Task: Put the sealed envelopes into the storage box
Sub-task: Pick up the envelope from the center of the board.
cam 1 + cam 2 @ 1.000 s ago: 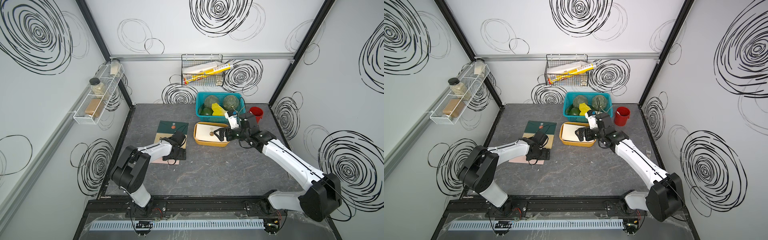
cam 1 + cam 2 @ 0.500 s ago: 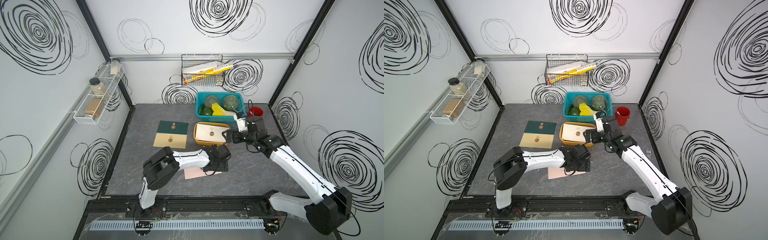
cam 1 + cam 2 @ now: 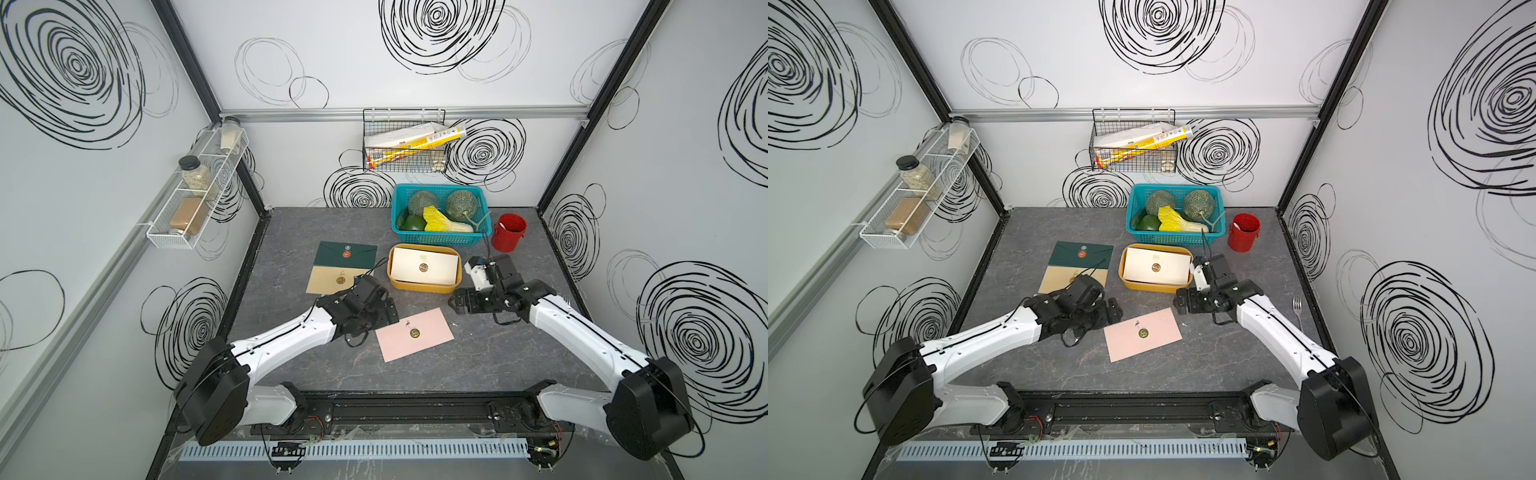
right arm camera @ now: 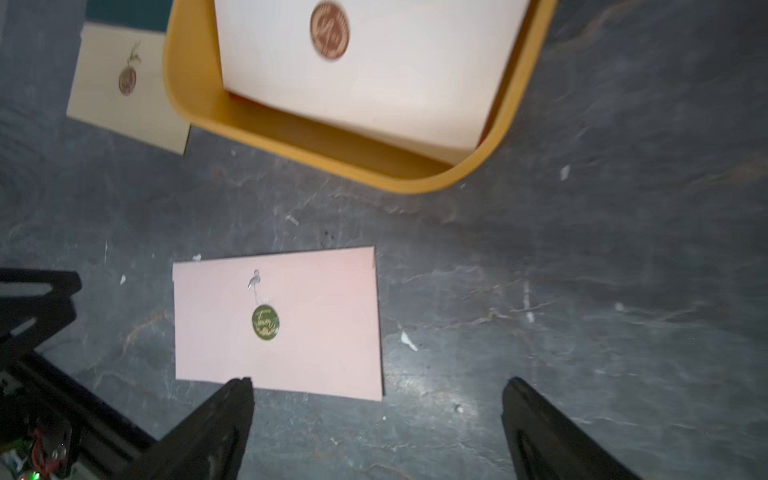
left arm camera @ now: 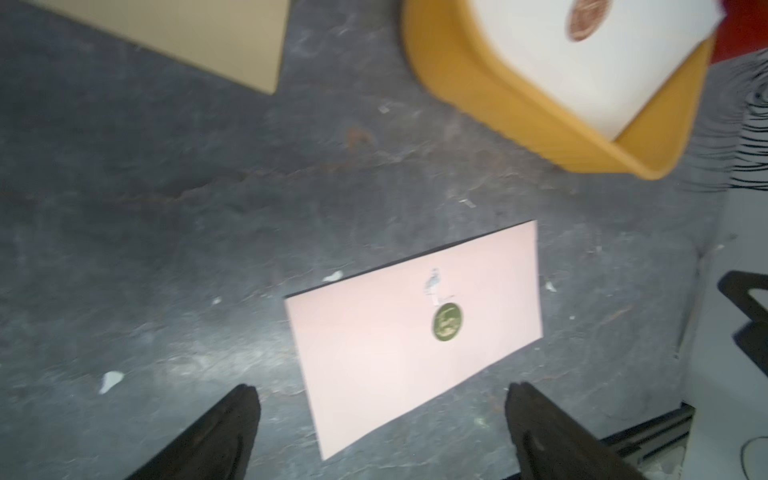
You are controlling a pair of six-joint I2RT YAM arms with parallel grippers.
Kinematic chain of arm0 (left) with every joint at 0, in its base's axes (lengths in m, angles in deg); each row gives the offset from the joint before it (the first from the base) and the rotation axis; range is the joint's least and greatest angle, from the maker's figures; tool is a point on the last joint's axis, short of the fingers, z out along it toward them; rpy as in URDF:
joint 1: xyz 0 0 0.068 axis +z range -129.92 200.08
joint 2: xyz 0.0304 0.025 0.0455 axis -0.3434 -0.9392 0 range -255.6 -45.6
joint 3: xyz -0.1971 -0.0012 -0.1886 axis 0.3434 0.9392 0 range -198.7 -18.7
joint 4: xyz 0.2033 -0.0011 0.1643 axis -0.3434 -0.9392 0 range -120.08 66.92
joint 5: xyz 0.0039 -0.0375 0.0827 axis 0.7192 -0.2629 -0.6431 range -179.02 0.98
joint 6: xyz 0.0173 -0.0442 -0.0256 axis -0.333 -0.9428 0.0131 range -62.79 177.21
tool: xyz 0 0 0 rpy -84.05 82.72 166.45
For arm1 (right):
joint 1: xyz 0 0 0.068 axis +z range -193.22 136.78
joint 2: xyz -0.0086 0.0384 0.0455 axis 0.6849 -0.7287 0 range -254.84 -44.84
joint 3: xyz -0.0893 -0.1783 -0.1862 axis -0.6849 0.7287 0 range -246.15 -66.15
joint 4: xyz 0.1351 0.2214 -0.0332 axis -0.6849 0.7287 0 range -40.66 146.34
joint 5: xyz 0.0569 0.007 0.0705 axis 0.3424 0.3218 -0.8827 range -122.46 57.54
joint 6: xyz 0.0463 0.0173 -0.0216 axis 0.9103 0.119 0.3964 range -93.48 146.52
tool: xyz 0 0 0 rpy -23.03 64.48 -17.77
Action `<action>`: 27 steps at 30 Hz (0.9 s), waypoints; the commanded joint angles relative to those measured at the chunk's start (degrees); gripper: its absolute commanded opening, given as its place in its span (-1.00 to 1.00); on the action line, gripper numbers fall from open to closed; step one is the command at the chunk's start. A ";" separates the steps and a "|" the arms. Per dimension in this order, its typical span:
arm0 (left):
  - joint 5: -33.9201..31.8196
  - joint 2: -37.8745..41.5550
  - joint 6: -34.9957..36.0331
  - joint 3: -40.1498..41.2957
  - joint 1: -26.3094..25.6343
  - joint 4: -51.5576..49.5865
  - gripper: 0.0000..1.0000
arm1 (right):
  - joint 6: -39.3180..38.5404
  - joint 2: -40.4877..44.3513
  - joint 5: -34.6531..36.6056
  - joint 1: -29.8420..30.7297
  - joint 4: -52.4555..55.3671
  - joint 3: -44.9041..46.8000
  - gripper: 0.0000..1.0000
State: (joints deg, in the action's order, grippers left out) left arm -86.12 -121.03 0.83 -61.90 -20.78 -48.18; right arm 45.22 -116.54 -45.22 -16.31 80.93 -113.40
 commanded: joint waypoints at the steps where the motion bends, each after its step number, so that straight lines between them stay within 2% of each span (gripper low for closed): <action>1: 4.48 -2.91 1.01 2.96 -0.99 6.89 0.98 | 2.60 -1.67 -2.62 1.91 -0.94 1.81 0.96; 12: 7.39 -10.64 -1.95 4.01 -4.45 16.30 0.98 | 5.47 -6.91 -6.62 4.42 -10.32 7.28 0.99; 19: 9.25 -13.79 -1.50 6.99 -4.77 21.30 0.98 | 7.05 -8.87 -4.28 7.88 -13.48 9.59 1.00; 23: 7.96 -15.11 -0.11 7.39 -4.89 20.81 0.98 | 7.68 -9.57 -2.90 8.95 -14.66 11.40 1.00; 27: 6.83 -15.72 1.02 7.78 -4.16 19.58 0.98 | 7.56 -6.78 4.63 8.78 -9.19 7.40 1.00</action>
State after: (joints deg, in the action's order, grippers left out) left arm -78.30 -133.12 0.48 -57.40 -25.24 -22.72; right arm 52.06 -125.05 -46.88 -7.70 67.99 -103.87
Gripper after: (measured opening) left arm 0.991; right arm 0.997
